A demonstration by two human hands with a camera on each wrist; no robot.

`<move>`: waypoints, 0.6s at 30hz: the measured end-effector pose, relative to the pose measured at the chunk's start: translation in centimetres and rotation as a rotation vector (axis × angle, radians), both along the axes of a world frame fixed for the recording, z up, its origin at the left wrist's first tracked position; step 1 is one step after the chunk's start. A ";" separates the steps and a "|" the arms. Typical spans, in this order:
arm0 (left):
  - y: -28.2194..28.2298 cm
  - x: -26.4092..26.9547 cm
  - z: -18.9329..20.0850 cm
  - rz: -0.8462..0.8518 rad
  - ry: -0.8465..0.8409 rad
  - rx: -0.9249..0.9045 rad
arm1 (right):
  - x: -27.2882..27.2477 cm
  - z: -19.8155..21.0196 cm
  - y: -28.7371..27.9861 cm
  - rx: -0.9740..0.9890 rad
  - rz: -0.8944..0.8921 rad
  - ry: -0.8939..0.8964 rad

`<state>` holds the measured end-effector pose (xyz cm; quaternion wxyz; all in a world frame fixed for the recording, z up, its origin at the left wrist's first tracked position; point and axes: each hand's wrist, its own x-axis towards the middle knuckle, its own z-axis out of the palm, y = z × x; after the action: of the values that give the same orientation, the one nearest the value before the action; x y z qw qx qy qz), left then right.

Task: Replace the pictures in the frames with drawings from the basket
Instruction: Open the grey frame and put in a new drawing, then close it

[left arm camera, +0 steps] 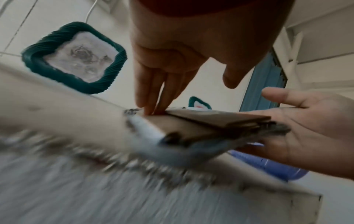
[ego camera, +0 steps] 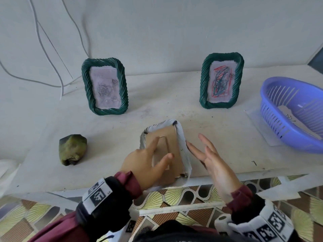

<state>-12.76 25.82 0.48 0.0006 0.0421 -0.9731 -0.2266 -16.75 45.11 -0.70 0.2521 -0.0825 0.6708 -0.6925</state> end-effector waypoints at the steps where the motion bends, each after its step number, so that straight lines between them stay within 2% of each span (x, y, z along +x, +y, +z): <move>1: 0.3 -0.2 0.8 0.015 -0.020 0.001 | -0.1 0.2 -0.1 -0.062 0.023 -0.013; 4: 0.6 -0.9 2.9 0.057 -0.140 0.042 | -0.4 0.9 -1.0 -0.210 0.087 -0.051; 8: -0.1 -1.1 4.3 0.071 -0.260 0.182 | -0.7 0.9 -2.2 -0.189 0.113 -0.009; 10: -0.6 -0.5 4.5 0.112 -0.168 0.313 | -0.8 0.6 -2.5 -0.112 0.113 0.022; 14: -1.4 -0.1 4.7 0.253 0.225 0.385 | -0.9 -0.3 -3.0 0.118 0.101 0.138; 16: -2.0 -0.4 3.8 0.353 0.297 0.526 | -0.6 -0.9 -2.9 0.180 0.115 0.230; 18: -2.4 -0.8 2.1 0.430 0.283 0.688 | -0.3 -1.6 -2.9 0.250 0.151 0.310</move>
<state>-13.52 23.38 2.59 0.1672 0.2105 -0.8002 -0.5361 -17.02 42.23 -2.31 0.2051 -0.2061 0.7744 -0.5619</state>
